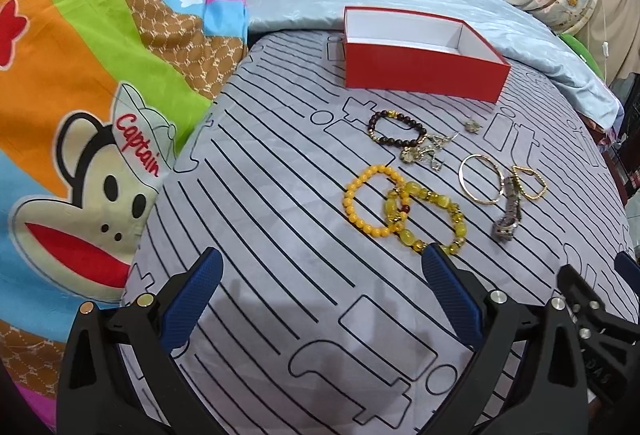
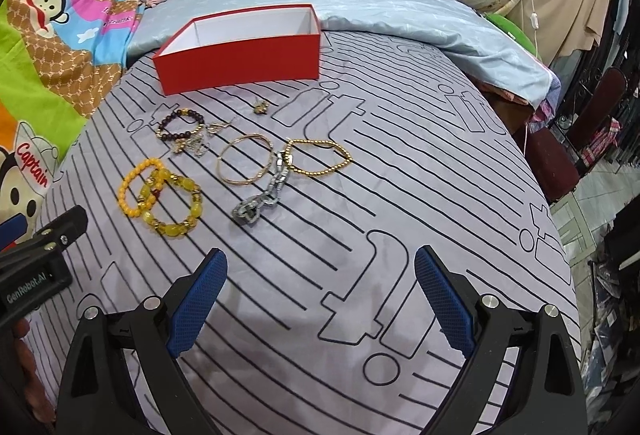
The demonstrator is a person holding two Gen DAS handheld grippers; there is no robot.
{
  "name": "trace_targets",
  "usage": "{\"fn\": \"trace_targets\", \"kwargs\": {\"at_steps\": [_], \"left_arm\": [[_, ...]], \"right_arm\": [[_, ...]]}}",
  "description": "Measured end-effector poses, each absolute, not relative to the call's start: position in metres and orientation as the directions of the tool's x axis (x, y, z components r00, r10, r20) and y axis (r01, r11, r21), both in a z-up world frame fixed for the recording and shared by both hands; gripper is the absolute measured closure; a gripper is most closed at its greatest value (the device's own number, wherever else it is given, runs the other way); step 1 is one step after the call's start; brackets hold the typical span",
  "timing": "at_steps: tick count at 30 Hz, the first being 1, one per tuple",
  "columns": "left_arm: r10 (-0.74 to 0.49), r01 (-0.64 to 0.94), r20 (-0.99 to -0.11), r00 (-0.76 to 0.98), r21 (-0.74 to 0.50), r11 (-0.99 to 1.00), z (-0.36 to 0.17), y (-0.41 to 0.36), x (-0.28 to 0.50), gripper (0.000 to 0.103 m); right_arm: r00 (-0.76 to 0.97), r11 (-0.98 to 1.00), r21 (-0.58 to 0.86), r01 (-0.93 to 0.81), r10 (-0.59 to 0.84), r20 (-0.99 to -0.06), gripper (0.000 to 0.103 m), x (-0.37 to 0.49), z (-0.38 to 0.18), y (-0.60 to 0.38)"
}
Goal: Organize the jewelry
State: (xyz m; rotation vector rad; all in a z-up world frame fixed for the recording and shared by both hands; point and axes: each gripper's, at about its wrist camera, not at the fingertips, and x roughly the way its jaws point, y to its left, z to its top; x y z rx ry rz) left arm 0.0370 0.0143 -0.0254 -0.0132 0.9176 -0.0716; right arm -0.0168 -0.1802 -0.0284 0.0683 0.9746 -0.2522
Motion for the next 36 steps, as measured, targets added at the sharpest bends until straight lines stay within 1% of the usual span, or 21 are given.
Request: {"fn": "trace_targets", "kwargs": {"at_steps": [3,7,9,11,13,16,19,21,23,24,26,27,28,29,35,36], "left_arm": [[-0.082,0.06,-0.806,0.587,-0.057,0.997,-0.034,0.016,0.048,0.006],[-0.075,0.065,-0.818,0.57,-0.046,0.997,-0.045,0.017,0.067,0.017],[-0.065,0.054,-0.826,0.56,-0.041,0.998,-0.053,0.018,0.077,0.019],[-0.067,0.058,-0.832,0.55,-0.042,0.997,-0.06,0.018,0.086,0.03],[-0.065,0.057,-0.839,0.54,-0.04,0.998,-0.066,0.017,0.093,0.031],[-0.072,0.065,-0.842,0.534,-0.044,0.997,-0.073,0.016,0.101,0.037],[-0.058,0.077,-0.839,0.542,-0.019,0.997,-0.078,0.01,0.106,0.038],[-0.06,0.088,-0.831,0.553,-0.013,0.996,-0.078,0.007,0.109,0.043],[-0.069,0.103,-0.828,0.556,-0.014,0.995,-0.078,0.002,0.111,0.054],[-0.073,0.113,-0.831,0.552,-0.012,0.994,-0.078,0.001,0.111,0.057],[-0.093,0.141,-0.829,0.552,-0.018,0.99,-0.077,-0.004,0.111,0.075],[-0.105,0.155,-0.828,0.55,-0.022,0.988,-0.076,-0.006,0.111,0.078],[-0.116,0.165,-0.829,0.547,-0.03,0.986,-0.076,-0.007,0.112,0.088],[-0.129,0.172,-0.829,0.545,-0.04,0.984,-0.075,-0.007,0.112,0.096],[-0.191,0.194,-0.812,0.551,-0.098,0.976,-0.064,-0.001,0.106,0.096],[-0.198,0.194,-0.808,0.556,-0.105,0.975,-0.06,0.0,0.103,0.096]], "right_arm": [[0.528,0.966,-0.05,0.252,-0.181,-0.83,0.01,-0.015,-0.03,-0.187],[0.519,0.967,-0.044,0.252,-0.174,-0.837,0.01,-0.01,-0.033,-0.19],[0.515,0.968,-0.042,0.247,-0.168,-0.84,0.01,-0.008,-0.036,-0.189],[0.515,0.969,-0.041,0.244,-0.165,-0.841,0.01,-0.006,-0.037,-0.189],[0.512,0.971,-0.04,0.237,-0.159,-0.844,0.01,-0.003,-0.039,-0.188],[0.511,0.972,-0.038,0.23,-0.154,-0.846,0.01,0.001,-0.04,-0.187],[0.509,0.974,-0.035,0.223,-0.147,-0.848,0.01,0.007,-0.041,-0.186],[0.507,0.976,-0.031,0.217,-0.14,-0.851,0.01,0.011,-0.042,-0.185],[0.506,0.978,-0.029,0.207,-0.133,-0.852,0.01,0.016,-0.044,-0.182],[0.505,0.979,-0.029,0.203,-0.13,-0.853,0.01,0.018,-0.045,-0.18],[0.504,0.98,-0.027,0.199,-0.126,-0.854,0.01,0.019,-0.046,-0.178],[0.503,0.981,-0.022,0.193,-0.118,-0.856,0.01,0.021,-0.047,-0.176],[0.502,0.982,-0.017,0.187,-0.111,-0.858,0.01,0.022,-0.048,-0.174],[0.502,0.983,-0.016,0.185,-0.108,-0.858,0.01,0.023,-0.048,-0.173],[0.502,0.991,0.028,0.131,-0.042,-0.864,0.013,0.028,-0.051,-0.158],[0.501,0.992,0.033,0.126,-0.035,-0.865,0.017,0.028,-0.051,-0.157]]}}
